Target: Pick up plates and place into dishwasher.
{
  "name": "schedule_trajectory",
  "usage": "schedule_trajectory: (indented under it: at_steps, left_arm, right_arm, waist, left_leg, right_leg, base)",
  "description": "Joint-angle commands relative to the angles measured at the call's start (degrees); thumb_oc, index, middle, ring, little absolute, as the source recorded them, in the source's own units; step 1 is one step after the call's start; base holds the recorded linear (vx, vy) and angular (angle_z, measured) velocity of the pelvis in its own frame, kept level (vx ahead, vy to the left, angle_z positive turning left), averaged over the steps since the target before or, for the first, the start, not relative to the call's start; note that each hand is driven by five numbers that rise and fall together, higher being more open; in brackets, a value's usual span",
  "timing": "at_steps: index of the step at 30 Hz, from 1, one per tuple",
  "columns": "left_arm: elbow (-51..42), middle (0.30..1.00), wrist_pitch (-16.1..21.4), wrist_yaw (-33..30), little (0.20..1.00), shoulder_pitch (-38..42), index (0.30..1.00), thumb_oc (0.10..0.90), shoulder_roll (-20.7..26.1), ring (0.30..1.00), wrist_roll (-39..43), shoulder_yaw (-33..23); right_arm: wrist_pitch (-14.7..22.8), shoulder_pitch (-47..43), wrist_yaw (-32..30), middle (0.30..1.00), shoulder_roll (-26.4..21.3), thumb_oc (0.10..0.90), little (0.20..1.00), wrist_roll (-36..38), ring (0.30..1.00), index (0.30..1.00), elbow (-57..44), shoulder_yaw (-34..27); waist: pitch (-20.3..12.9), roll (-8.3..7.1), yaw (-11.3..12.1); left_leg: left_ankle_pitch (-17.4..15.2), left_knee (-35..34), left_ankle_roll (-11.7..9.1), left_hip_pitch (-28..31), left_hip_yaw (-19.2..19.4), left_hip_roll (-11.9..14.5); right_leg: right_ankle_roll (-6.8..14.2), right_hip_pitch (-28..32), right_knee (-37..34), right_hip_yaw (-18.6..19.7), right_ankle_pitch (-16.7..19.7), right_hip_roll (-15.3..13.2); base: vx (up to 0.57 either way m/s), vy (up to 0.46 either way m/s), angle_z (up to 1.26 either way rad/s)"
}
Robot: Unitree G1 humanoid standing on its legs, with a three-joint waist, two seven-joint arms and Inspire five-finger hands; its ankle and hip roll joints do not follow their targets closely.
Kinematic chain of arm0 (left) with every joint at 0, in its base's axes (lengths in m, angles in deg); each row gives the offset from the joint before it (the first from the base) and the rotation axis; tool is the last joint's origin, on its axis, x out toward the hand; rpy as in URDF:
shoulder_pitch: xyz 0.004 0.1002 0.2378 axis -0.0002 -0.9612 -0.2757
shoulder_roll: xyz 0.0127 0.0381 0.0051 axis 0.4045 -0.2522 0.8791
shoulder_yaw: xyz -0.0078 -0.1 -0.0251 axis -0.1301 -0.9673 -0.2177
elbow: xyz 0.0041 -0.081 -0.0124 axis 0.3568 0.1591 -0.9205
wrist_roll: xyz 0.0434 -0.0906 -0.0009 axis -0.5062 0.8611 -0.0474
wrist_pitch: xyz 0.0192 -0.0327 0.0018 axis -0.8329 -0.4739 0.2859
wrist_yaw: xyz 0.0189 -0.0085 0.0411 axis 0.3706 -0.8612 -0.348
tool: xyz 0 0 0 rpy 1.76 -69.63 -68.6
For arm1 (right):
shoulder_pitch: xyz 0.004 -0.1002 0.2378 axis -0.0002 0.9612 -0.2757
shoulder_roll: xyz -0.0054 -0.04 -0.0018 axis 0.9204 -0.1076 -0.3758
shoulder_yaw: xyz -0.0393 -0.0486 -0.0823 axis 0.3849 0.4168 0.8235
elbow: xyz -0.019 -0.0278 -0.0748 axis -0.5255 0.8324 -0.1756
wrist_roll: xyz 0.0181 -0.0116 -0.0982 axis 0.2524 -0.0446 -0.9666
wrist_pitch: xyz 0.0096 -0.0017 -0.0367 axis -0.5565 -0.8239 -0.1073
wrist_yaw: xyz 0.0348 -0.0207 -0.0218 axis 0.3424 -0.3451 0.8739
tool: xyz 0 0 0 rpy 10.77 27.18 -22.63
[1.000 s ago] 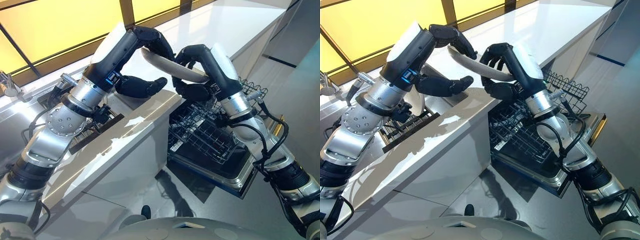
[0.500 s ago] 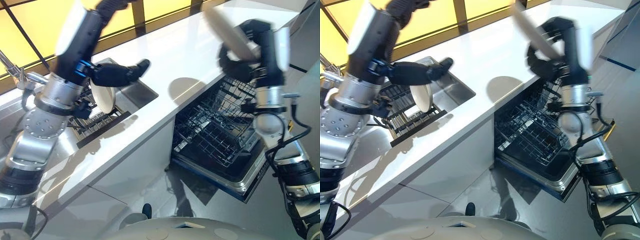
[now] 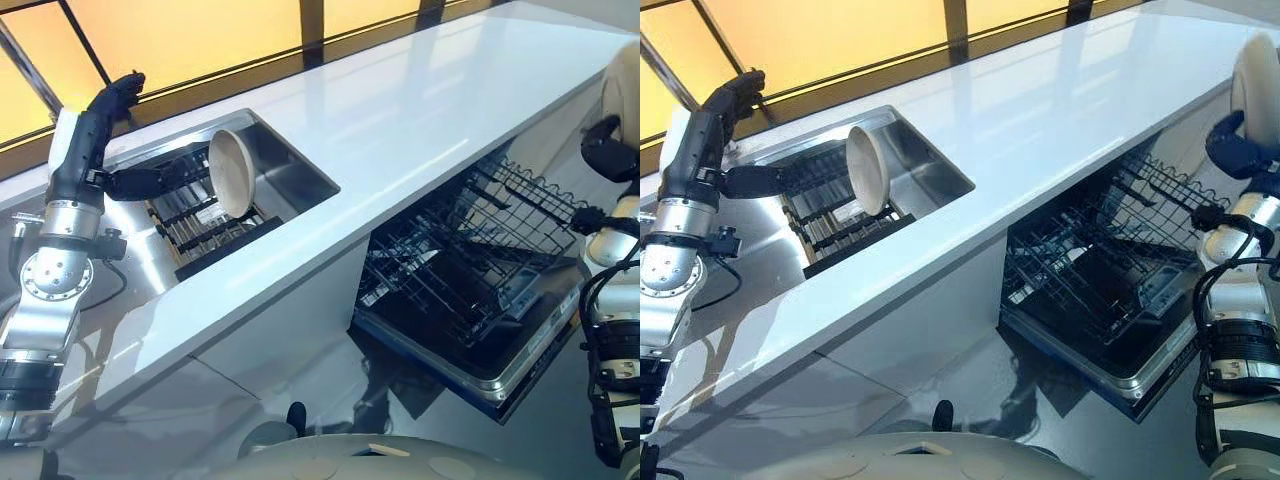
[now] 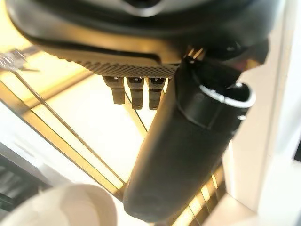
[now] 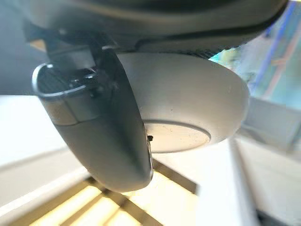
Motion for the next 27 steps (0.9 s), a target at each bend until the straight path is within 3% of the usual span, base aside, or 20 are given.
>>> schedule_trajectory:
  at_steps: [1, 9, 19, 27]
  left_arm:
    - [-0.73, 0.900, 3.23, -1.79, 0.900, 1.46, 0.900, 0.800, 3.55, 0.900, 2.95, -7.16]
    - [1.04, 0.900, 2.43, -1.71, 0.900, -0.57, 0.900, 0.800, 4.06, 0.900, 4.40, -7.45]
    - [2.68, 0.900, 5.62, -3.87, 0.900, 2.37, 0.900, 0.800, 3.98, 0.900, 5.67, -5.86]
    - [0.69, 0.900, 6.19, -5.16, 0.900, 2.87, 0.900, 0.800, 4.57, 0.900, 5.74, -5.15]
  right_arm:
    - [0.69, -2.74, 0.62, 0.300, -9.64, 0.100, 0.200, -0.02, 0.300, 0.300, -1.28, -1.46]
    - [-2.98, -0.49, 1.60, 0.300, -12.15, 0.100, 0.200, 0.95, 0.300, 0.300, 8.48, -2.04]
    - [-9.82, -6.16, 9.48, 0.300, -17.40, 0.100, 0.200, -2.17, 0.300, 0.300, 17.48, 6.76]
    - [-9.20, -10.71, 15.73, 0.300, -20.72, 0.100, 0.200, -6.98, 0.300, 0.300, 17.19, 15.06]
  waist:
    - [-3.86, -0.71, 0.73]
    - [-0.92, 0.00, 2.30]
    - [6.14, 2.13, 4.55]
    - [10.64, 2.66, 5.11]
  left_leg:
    - [-6.68, 0.35, 1.21, 4.43, 0.21, -1.45]
    - [-5.63, 1.11, 0.25, 3.70, -2.66, -1.10]
    - [-3.03, 5.01, -2.79, -5.27, -6.19, -0.58]
    - [-2.03, 6.98, -3.59, -9.77, -6.90, -0.28]
  right_leg:
    - [-0.03, -3.92, 4.80, -1.07, 1.21, 1.60]
    - [-0.91, -4.35, 7.83, -4.11, -0.67, 1.29]
    - [-2.42, -9.96, 11.70, -8.00, -2.58, 0.27]
    - [-2.96, -13.47, 13.68, -8.26, -3.23, 0.23]
  base:
    - [0.15, -0.098, 0.31]
    - [0.08, -0.090, 0.23]
    - [-0.10, -0.058, 0.22]
    - [-0.08, -0.054, 0.06]
